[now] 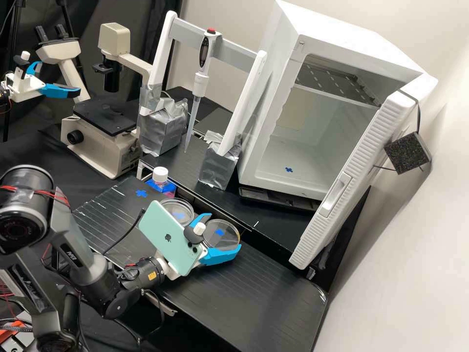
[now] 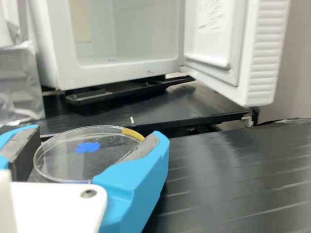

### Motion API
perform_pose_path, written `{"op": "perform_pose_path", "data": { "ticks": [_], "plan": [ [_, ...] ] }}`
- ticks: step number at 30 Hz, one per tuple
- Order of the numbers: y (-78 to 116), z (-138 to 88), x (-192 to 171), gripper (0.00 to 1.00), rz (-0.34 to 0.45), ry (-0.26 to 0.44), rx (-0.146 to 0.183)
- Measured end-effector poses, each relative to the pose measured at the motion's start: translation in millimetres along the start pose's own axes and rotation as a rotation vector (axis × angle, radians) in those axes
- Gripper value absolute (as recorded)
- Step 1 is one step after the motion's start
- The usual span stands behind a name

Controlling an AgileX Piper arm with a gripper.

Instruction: Open the lid

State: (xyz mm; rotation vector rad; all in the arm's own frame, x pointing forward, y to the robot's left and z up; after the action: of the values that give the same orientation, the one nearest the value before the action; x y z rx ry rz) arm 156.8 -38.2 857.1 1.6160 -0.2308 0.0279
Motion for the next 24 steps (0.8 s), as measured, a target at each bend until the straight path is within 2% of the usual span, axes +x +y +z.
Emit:
{"op": "perform_pose_path", "data": {
  "ticks": [4, 11, 12, 15, 17, 24],
  "plan": [
    [-4.3, 1.1, 2.7, 0.0, -0.018, -0.002, -0.017],
    [-6.4, 2.3, 4.4, 0.0, -0.021, -0.011, -0.01],
    [-6.6, 2.1, 4.5, 1.0, -0.022, -0.009, -0.01],
    [-6.9, 1.7, 4.7, 1.0, -0.02, -0.009, -0.011],
    [-6.7, 1.7, 4.8, 1.0, -0.018, -0.01, -0.024],
    [-8.0, 0.4, 5.5, 1.0, -0.019, -0.005, -0.022]
  ]
}}
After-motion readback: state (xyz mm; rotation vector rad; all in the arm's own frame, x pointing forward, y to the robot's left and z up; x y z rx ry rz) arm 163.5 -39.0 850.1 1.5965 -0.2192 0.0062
